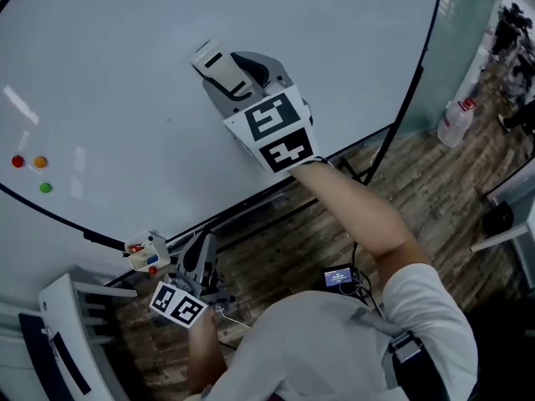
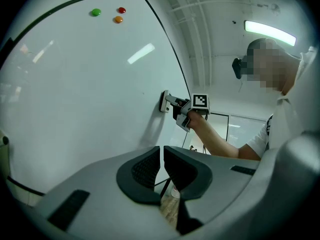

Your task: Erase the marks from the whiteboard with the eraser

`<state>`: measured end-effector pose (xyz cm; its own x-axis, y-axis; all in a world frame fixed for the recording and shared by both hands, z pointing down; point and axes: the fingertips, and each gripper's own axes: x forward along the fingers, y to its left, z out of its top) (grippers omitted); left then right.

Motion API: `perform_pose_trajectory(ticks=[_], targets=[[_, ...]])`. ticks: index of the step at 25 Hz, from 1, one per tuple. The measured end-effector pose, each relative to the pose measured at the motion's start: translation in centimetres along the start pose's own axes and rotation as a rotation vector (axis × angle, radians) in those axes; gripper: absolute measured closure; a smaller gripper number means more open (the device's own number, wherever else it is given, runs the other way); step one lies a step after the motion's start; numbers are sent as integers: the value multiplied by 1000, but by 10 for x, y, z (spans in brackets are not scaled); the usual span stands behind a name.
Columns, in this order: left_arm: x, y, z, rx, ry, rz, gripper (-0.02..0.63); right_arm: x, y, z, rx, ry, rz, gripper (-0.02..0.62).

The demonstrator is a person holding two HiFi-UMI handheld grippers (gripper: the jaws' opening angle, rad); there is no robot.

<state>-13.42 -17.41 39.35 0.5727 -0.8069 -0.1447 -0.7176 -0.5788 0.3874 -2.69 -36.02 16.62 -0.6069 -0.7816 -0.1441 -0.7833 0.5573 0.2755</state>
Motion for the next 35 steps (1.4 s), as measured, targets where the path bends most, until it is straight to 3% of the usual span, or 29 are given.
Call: perform_pose_trajectory(ticks=[8, 24, 35], targets=[[33, -21, -14, -2, 19, -27, 591, -21, -53, -13, -2, 15, -46, 356], [58, -32, -24, 7, 48, -18, 591, -32, -90, -21, -13, 2, -51, 356], [84, -42, -34, 7, 67, -26, 591, -48, -138, -31, 3, -3, -95, 356]])
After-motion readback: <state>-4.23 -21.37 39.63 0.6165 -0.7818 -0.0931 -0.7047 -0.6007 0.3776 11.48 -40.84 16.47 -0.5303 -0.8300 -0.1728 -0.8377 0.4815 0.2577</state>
